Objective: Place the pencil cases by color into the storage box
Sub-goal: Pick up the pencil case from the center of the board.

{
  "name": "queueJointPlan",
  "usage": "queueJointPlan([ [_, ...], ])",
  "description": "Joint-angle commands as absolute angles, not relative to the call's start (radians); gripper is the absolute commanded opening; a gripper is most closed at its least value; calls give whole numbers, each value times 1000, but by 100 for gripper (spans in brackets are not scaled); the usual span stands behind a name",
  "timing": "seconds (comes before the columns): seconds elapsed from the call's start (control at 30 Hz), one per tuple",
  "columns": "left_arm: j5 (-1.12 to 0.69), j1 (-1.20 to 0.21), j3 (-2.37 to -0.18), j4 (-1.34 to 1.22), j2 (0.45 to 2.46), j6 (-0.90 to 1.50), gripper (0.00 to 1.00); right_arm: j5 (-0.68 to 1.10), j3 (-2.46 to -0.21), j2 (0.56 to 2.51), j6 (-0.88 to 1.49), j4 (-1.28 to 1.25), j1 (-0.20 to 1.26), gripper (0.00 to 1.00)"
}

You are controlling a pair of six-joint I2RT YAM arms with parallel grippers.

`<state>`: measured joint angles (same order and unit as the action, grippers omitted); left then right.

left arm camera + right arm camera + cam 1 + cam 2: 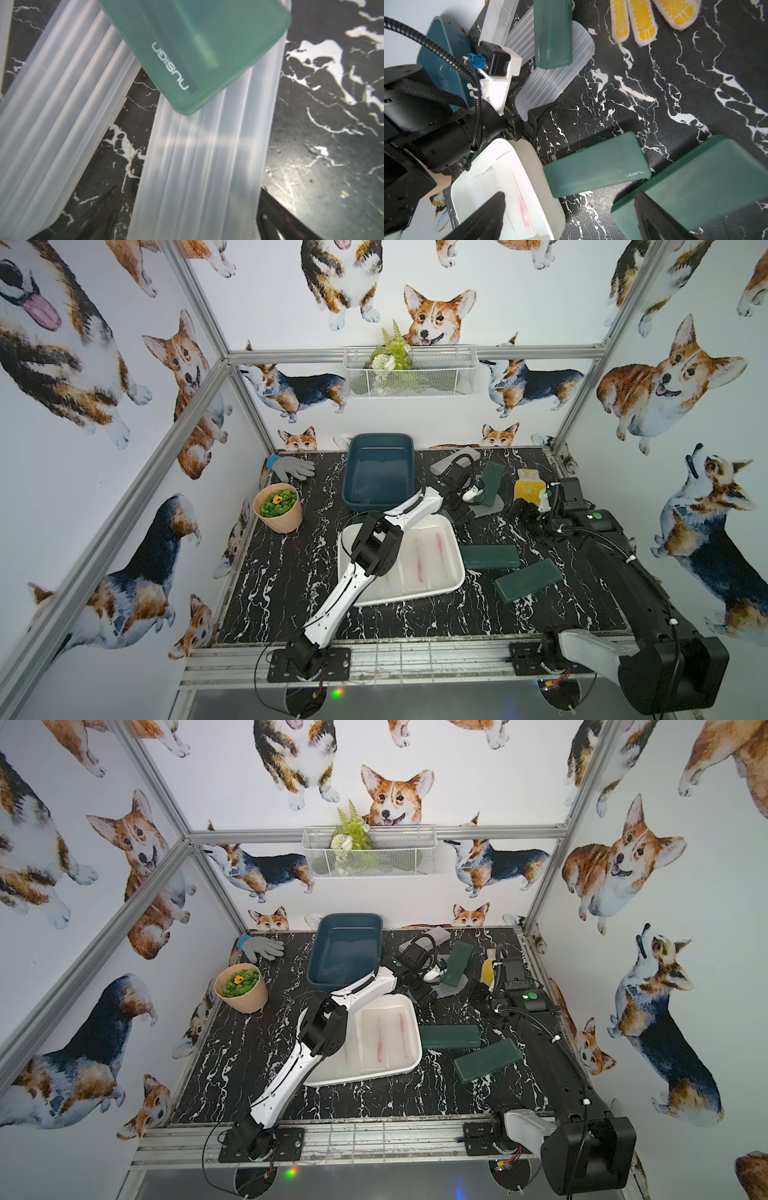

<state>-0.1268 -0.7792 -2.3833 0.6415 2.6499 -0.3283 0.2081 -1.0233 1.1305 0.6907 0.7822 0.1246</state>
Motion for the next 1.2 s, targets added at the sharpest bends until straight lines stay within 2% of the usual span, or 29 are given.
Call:
queueJointPlan([
  [0.0,-103,-784,-2392,732,2672,-334,87,221,-1023,1127,681,737,126,98],
  [0.13,-83,-792,-2408,742,2666,-334,71,228,-1023,1130,677,720,126,98],
  [0.27,-66,-795,-2408,744,2650,-339,65,224,-1019,1135,672,705,126,98],
  [0.63,-10,-798,-2429,754,2587,-379,64,219,-1021,1127,683,684,114,97],
  [1.17,-87,-879,-2362,764,2540,-339,65,166,-1014,1052,704,694,99,97],
])
